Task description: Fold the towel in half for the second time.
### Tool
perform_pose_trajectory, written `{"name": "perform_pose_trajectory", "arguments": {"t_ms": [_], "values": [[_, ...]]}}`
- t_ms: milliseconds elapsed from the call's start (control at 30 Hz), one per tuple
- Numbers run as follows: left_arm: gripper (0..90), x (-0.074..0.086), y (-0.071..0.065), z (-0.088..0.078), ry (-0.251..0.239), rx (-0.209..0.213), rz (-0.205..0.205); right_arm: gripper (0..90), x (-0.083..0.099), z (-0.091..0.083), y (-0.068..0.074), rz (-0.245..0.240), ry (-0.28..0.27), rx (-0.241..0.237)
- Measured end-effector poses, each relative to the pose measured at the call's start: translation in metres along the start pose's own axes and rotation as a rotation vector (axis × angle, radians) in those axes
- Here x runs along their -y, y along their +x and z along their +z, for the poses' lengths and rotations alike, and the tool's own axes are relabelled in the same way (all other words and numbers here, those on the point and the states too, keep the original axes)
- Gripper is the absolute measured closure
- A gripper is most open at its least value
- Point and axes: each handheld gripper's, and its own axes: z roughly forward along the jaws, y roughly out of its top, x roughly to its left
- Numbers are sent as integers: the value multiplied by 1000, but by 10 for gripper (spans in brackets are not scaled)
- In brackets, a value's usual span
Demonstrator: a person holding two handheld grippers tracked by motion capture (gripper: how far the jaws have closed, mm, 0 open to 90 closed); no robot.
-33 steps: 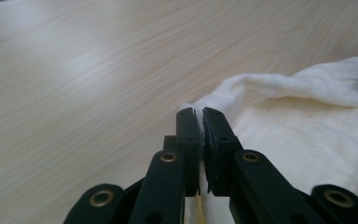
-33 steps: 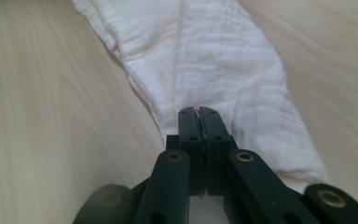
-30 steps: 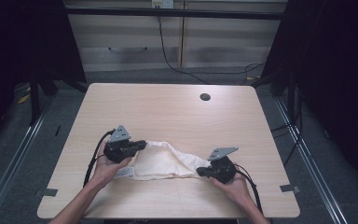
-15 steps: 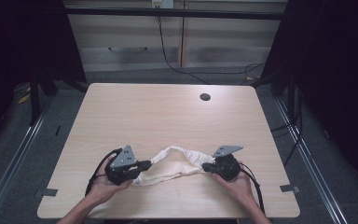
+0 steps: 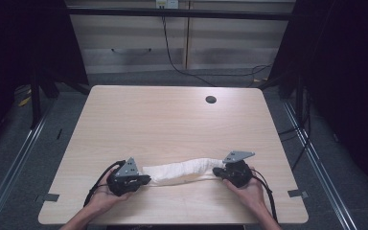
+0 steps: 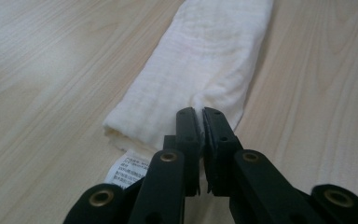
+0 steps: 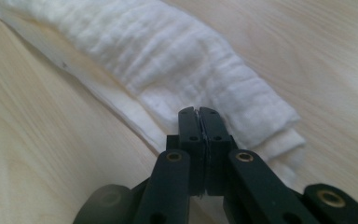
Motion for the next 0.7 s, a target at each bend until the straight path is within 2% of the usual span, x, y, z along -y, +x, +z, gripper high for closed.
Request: {"name": "perform_pose_trajectory", "arguments": {"t_ms": [133,233,333,433,533,633,700], "values": [[857,0,1,1,-5,-17,-11,895,9,-11,-3,-1,-9,27],[858,1,2,1,-5,-27,-21,895,17,-23,-8,27,-25,46],[858,0,3,2,-4,-27,-29,895,27,-31,-7,39,-45,26],[859,0,6,3,-5,-37,-38,894,31,-30,-4,33,-34,6],[859,0,11,5,-21,-47,-58,895,31,-27,-7,49,-46,-17],[859,0,17,6,-28,-56,-67,895,29,-23,-10,65,-47,-16],[859,-2,19,7,-18,-79,-65,895,24,-20,-14,79,-44,-7]]}}
